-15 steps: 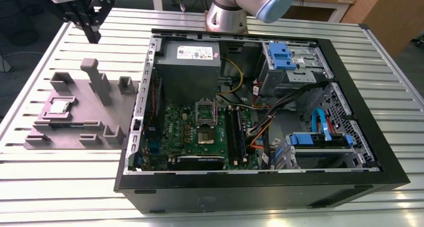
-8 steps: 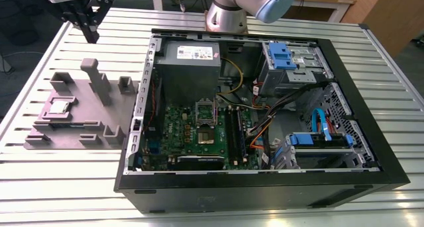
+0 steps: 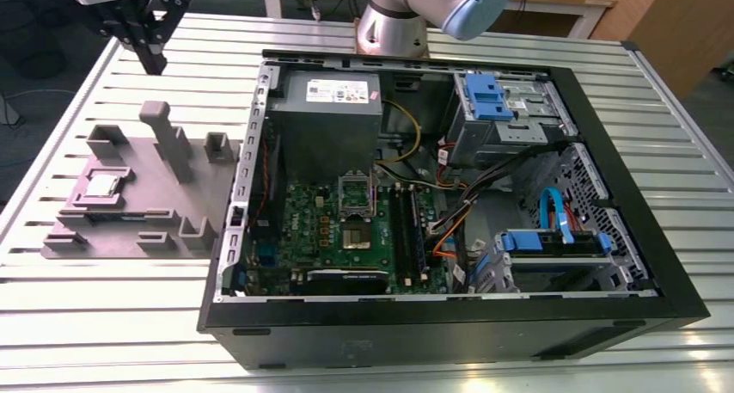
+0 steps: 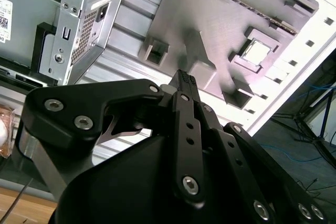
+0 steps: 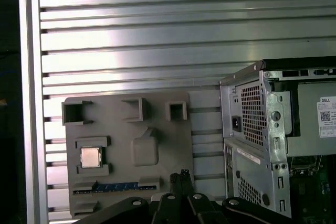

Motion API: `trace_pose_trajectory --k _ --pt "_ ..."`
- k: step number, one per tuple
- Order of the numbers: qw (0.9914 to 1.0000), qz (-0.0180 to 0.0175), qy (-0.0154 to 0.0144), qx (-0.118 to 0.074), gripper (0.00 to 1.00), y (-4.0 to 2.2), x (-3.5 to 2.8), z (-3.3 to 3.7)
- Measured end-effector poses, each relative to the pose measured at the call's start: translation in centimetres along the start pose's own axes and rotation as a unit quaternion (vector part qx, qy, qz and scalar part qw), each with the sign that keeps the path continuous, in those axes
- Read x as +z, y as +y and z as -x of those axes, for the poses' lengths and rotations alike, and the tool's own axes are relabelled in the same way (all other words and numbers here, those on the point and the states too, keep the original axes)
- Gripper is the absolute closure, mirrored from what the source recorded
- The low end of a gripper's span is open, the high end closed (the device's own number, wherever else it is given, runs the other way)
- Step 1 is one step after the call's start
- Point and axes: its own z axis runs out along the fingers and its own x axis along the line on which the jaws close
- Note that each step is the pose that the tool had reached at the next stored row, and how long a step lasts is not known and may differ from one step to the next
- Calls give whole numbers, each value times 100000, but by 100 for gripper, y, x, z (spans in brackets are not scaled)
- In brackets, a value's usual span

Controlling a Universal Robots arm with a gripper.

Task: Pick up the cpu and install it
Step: 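Reach for the cpu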

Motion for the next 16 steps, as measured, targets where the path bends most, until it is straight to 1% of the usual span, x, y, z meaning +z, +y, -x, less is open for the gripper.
trace_pose_trajectory --k 11,16 --pt "100000 -1 0 -4 89 -8 -1 -106" --pt "100000 -2 8 -7 89 -14 -1 -177"
